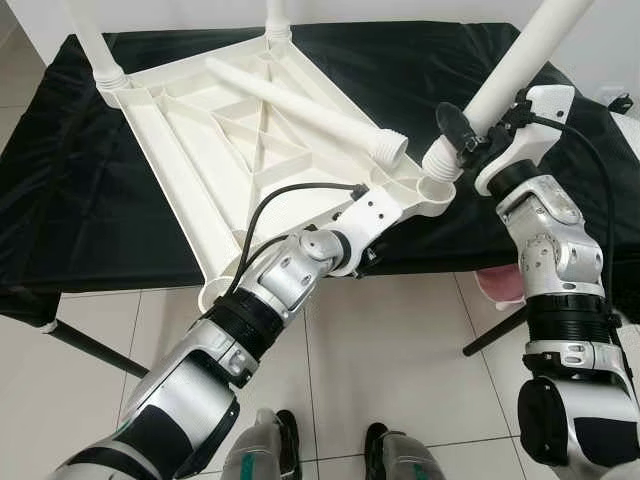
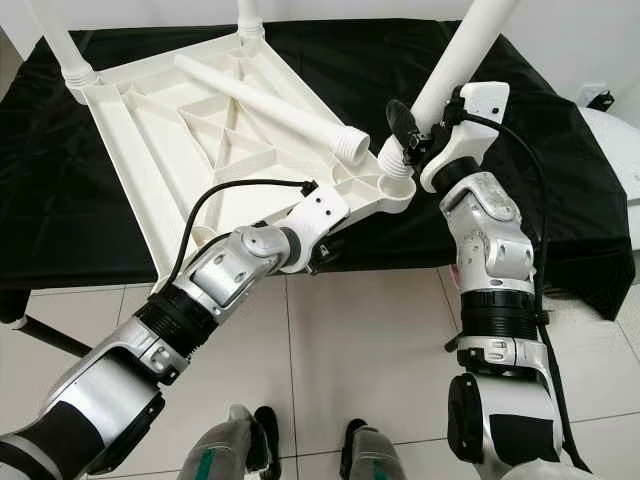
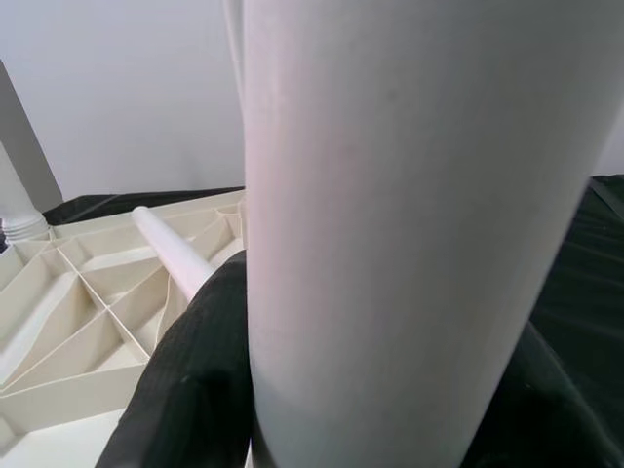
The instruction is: Building children table
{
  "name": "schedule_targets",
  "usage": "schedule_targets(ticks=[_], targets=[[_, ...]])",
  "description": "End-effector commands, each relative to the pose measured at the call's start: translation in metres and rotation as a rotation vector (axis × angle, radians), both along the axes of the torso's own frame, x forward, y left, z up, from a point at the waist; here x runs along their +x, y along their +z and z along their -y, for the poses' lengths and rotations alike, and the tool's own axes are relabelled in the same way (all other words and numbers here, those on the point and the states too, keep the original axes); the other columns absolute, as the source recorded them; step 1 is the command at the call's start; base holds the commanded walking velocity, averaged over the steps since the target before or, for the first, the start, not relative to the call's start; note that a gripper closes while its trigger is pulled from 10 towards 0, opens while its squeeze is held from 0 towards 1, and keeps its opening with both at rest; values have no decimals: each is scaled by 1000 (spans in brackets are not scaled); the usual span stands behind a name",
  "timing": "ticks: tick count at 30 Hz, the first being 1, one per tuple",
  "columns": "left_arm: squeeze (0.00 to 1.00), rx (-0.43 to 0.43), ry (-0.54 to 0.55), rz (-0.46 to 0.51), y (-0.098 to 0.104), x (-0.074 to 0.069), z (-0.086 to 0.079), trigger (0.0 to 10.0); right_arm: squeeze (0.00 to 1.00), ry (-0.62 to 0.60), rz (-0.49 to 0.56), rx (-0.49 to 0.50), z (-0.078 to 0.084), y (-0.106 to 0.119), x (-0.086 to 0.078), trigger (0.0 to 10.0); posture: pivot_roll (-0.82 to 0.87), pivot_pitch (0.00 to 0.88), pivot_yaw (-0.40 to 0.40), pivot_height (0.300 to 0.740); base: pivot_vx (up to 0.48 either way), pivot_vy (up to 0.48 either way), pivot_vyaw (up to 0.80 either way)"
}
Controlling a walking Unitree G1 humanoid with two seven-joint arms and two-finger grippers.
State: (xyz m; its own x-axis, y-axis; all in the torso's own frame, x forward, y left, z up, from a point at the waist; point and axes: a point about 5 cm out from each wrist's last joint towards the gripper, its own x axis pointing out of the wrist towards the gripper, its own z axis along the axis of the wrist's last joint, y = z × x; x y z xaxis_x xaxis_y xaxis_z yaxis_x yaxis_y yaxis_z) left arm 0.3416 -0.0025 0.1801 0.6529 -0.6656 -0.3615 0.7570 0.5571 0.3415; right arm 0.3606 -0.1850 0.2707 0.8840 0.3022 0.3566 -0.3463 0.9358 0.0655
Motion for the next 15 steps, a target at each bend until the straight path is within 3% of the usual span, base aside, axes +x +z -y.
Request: schedule_targets(ticks=[1, 10, 11, 12, 14, 15], targets=[[0, 40, -30, 2, 0, 3, -8, 0, 0, 0, 21, -8, 2, 7, -1, 10000, -126, 181, 42, 740, 0, 0, 0], [0, 96, -71, 4, 1, 1, -32, 314, 0, 9, 19, -14, 1, 7, 0, 10000, -116, 188, 41, 740, 0, 0, 0], [0, 99, -71, -1, 0, 1, -33, 3216, 0, 9, 19, -15, 1, 7, 0, 10000, -116, 188, 41, 740, 0, 0, 0], [0, 111, -75, -2, -1, 0, -36, 8039, 0, 10, 20, -17, 1, 7, 0, 10000, -111, 191, 40, 740, 0, 0, 0], [0, 119, -79, -1, -1, -1, -37, 8039, 0, 10, 20, -18, 2, 7, 0, 10000, -111, 191, 40, 740, 0, 0, 0], [0, 125, -87, -1, -2, -3, -39, 10000, 0, 10, 21, -19, 2, 7, 0, 10000, -111, 191, 40, 740, 0, 0, 0]])
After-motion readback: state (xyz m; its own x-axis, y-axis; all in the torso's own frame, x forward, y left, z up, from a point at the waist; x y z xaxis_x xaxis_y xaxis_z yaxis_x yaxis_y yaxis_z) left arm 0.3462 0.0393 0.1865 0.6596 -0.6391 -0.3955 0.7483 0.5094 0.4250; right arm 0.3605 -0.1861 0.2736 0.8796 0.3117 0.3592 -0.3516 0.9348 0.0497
